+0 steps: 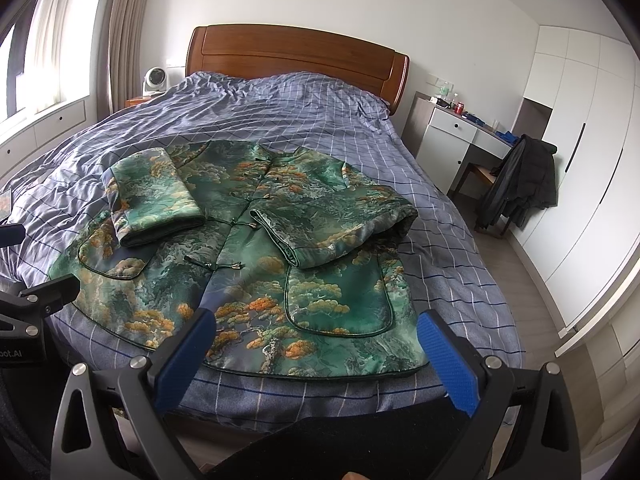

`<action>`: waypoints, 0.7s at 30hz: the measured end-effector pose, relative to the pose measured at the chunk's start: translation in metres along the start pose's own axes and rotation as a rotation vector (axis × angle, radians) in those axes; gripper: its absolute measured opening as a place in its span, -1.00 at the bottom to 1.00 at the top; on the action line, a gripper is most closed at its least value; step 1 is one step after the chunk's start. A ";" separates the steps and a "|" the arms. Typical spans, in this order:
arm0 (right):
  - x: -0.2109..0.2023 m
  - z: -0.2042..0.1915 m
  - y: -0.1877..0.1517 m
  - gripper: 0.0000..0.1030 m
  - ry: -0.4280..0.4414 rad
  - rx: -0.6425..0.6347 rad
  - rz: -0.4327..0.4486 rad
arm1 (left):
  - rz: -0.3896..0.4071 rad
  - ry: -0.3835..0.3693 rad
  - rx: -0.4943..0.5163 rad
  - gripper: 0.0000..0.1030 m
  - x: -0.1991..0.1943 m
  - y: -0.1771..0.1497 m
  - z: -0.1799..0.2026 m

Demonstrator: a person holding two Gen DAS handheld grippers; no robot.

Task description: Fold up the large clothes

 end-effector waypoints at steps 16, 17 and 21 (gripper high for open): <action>0.068 -0.008 0.032 0.99 0.230 -0.182 0.041 | -0.003 -0.004 0.244 0.99 0.083 0.025 -0.015; 0.087 -0.008 0.033 0.99 0.222 -0.188 0.012 | -0.010 -0.012 0.246 0.99 0.093 0.032 -0.016; 0.148 -0.017 0.041 0.99 0.255 -0.256 -0.069 | -0.027 -0.010 0.286 0.99 0.147 0.059 -0.023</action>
Point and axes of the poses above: each gripper's, at about its wrist camera, not at the fingertips, and x roughly the way its jaws point, z to its right, y to its top, the point moved 6 cm from there along x, roughly the way its jaws point, and after that the axes turned 1 degree about x, right-handed, at the moved point
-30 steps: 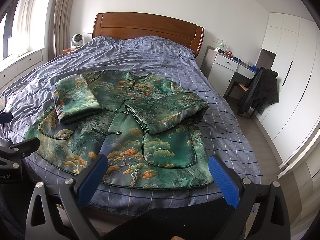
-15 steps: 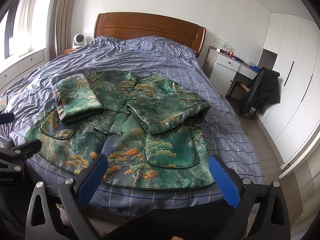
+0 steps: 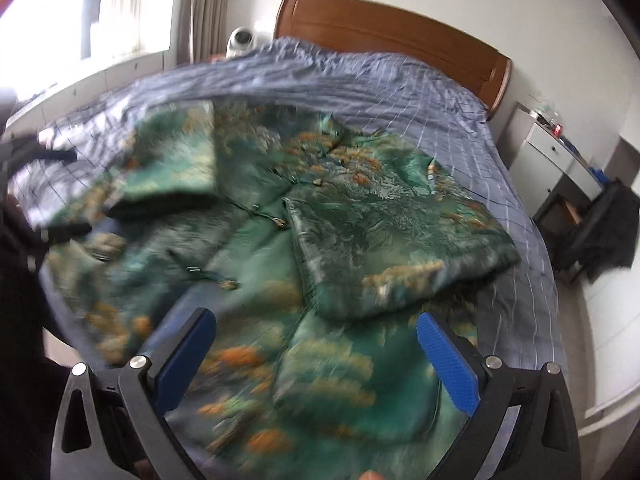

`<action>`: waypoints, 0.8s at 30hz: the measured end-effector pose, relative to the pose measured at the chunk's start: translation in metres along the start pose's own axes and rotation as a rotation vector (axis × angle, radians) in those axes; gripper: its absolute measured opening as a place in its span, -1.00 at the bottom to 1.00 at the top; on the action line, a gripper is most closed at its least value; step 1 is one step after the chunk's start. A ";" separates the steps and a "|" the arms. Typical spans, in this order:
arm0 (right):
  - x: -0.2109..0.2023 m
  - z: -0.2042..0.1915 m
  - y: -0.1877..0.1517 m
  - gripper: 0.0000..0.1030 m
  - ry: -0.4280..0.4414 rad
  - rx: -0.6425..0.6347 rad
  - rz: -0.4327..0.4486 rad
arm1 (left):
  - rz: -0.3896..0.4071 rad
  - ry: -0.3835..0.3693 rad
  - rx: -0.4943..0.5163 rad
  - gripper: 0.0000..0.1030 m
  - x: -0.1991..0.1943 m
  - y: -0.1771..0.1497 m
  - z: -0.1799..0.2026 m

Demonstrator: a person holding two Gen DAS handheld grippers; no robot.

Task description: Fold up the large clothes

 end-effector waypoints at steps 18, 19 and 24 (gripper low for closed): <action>0.053 0.048 0.017 -0.71 0.020 0.069 -0.088 | -0.078 -0.212 -0.033 -0.85 0.038 0.007 -0.026; 0.039 0.056 0.020 -0.71 0.008 0.084 -0.059 | -0.055 -0.205 -0.073 -0.85 0.026 0.010 -0.040; -0.038 0.123 0.036 -0.72 -0.097 0.210 0.096 | 0.030 -0.098 -0.275 -0.85 -0.026 0.009 -0.134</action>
Point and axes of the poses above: each gripper's, at about its wrist camera, not at the fingertips, and x roughly the way its jaws point, z to its right, y to its top, the point moved 6 cm from there along x, roughly the way its jaws point, and after that the axes turned 1 degree about x, right-handed, at the moved point
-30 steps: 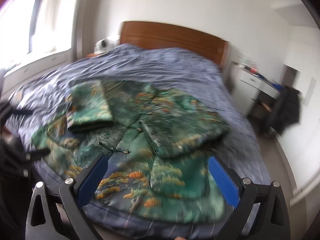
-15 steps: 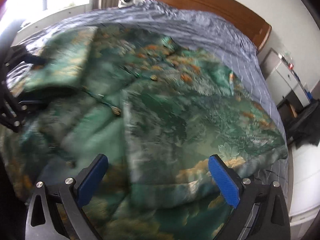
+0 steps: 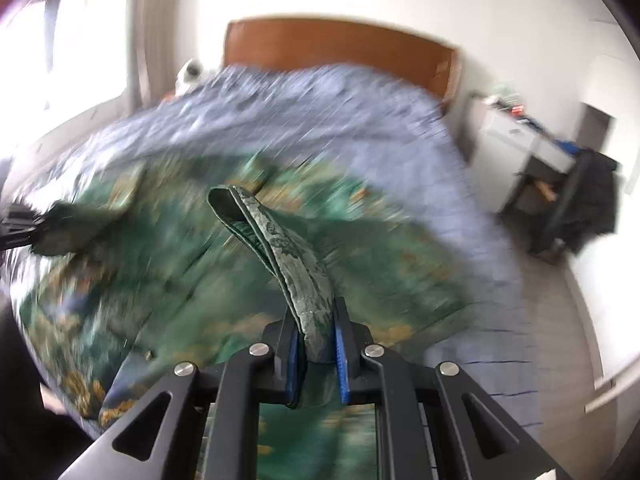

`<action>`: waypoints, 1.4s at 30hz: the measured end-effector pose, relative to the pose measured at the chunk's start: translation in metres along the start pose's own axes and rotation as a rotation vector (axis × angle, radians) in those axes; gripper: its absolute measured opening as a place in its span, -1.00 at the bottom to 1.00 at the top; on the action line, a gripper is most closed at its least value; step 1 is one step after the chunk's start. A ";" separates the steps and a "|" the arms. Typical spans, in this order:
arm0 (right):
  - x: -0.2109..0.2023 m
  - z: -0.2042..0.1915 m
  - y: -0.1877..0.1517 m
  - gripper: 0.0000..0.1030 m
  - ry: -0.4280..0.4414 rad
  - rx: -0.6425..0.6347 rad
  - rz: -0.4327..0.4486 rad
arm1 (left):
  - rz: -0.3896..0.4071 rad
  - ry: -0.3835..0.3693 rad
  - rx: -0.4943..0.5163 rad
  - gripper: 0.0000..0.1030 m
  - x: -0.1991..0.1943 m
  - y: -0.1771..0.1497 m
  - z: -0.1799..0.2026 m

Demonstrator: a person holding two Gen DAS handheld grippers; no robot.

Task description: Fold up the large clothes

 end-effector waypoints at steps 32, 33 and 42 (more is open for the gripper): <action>-0.047 0.247 -0.158 0.28 -0.631 0.487 -0.161 | 0.029 0.522 -0.410 0.81 -0.024 -0.068 -0.196; -0.047 0.228 -0.150 0.33 -0.618 0.458 -0.158 | 0.042 0.491 -0.390 0.85 -0.024 -0.064 -0.178; -0.063 0.109 -0.084 0.53 -0.553 0.267 -0.068 | 0.084 0.275 -0.258 0.91 -0.014 -0.040 -0.049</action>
Point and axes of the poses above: each gripper's, at about its wrist camera, not at the fingertips, and x roughly the way its jaws point, z to its right, y to its top, the point moved 6 cm from there along x, roughly the way its jaws point, and after that the axes turned 1 degree about x, right-handed, at the moved point
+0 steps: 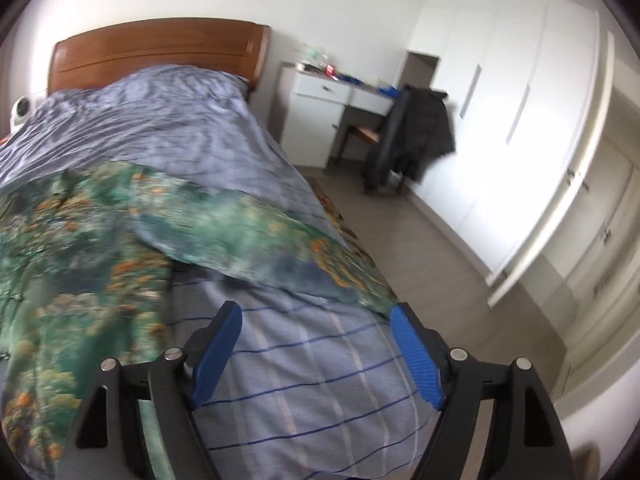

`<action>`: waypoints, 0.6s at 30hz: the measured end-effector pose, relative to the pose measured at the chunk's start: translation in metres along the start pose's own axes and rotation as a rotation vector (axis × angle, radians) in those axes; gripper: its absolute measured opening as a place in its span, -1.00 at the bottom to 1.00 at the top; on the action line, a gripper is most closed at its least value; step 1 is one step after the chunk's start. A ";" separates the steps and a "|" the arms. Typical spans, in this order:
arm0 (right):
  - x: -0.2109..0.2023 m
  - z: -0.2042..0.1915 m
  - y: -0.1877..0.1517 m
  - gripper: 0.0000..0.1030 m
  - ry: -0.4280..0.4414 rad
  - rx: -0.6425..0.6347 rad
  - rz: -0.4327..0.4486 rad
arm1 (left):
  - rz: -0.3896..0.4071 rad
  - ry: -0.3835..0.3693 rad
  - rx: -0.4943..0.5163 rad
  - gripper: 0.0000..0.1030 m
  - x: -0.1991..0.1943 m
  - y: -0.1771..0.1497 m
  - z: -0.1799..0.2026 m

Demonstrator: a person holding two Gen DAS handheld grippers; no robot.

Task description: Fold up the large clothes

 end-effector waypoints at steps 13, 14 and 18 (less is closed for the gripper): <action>-0.045 -0.049 0.014 0.53 0.010 -0.098 0.067 | -0.052 0.000 0.073 0.94 0.023 -0.044 0.059; -0.045 -0.051 0.015 0.53 0.012 -0.098 0.067 | -0.060 0.005 0.072 0.94 0.029 -0.047 0.060; -0.052 -0.058 0.017 0.53 0.018 -0.107 0.079 | -0.090 0.018 0.076 0.94 0.050 -0.062 0.067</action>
Point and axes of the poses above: each gripper's, at about its wrist camera, not at the fingertips, and x roughly the way its jaws point, z to its right, y to its top, the point moved 6 cm from there along x, roughly the way its jaws point, and after that the axes turned 1 degree about x, right-handed, at the moved point
